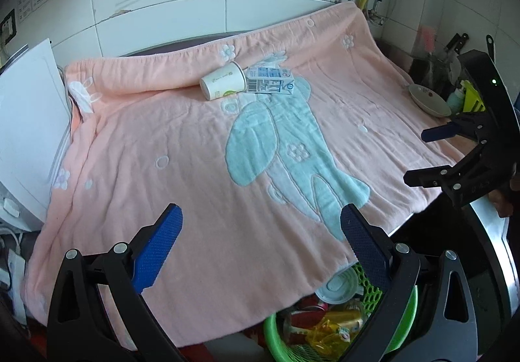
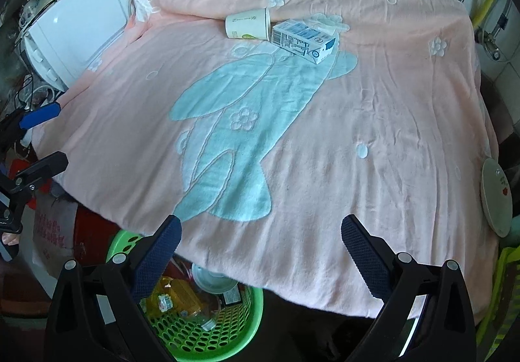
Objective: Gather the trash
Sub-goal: 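Reach both tools back to the paper cup and milk carton on the towel, then grasp the white-blue milk carton with the right tool while the left tool grasps the paper cup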
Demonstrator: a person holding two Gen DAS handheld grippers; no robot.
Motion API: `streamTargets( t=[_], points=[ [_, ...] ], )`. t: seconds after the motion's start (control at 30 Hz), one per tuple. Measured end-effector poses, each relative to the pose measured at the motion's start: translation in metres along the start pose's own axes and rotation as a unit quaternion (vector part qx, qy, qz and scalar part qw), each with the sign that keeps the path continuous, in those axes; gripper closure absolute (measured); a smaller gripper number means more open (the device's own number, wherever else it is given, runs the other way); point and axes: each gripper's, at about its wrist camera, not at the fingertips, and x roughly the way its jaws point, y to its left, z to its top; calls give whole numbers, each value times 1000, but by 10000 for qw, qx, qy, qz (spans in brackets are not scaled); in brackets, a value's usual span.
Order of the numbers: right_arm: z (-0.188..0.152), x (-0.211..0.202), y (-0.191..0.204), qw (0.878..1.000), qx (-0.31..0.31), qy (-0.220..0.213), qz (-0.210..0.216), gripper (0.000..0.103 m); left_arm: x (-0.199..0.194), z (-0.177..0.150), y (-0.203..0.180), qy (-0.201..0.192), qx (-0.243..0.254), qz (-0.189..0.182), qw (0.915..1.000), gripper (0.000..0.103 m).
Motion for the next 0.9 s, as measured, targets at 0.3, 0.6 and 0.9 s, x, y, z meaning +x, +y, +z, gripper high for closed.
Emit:
streamTargets(
  t=[0.3, 0.6, 0.9],
  points=[
    [89, 41, -18, 9995, -318, -84, -35, 7, 33, 34, 41, 90, 106, -8, 9999, 7],
    [174, 101, -31, 9962, -857, 44, -165, 7, 62, 36, 85, 200, -75, 86, 9997, 7],
    [235, 164, -44, 9888, -1373, 253, -519, 7, 77, 27, 130, 320, -443, 258, 9982, 7]
  ],
)
